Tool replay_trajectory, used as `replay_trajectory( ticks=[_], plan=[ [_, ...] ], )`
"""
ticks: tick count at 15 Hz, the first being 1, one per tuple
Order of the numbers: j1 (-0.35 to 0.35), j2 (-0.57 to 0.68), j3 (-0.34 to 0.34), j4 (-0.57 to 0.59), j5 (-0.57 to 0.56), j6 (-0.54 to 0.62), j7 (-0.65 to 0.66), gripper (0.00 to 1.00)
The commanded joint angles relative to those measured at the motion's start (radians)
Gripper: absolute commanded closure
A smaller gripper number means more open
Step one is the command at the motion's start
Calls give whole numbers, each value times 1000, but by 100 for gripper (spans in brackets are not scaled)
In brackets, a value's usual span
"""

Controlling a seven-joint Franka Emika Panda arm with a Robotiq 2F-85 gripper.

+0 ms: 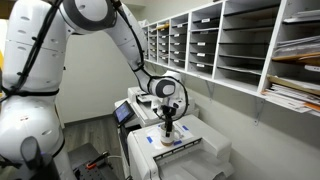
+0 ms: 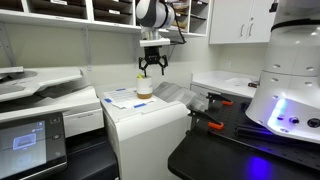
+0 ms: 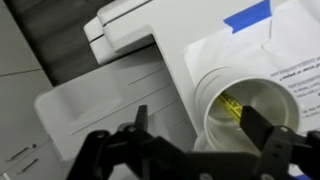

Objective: Move the mug to the left

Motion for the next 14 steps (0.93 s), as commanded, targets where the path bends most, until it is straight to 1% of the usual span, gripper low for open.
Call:
replay_trajectory(
  ticks=[1,2,3,6,11,13,14],
  plan=[
    [24,54,-27,41,16,25,-48,0],
    [28,65,-30,47,12,33,-56,10],
    [31,73,-33,48,9,49,-67,26],
    [33,86,-33,54,22,62,-100,49],
    [41,83,-34,46,18,89,-117,88],
    [43,80,-35,43,17,92,-120,100],
    [42,78,-34,41,18,95,-127,100]
  ],
)
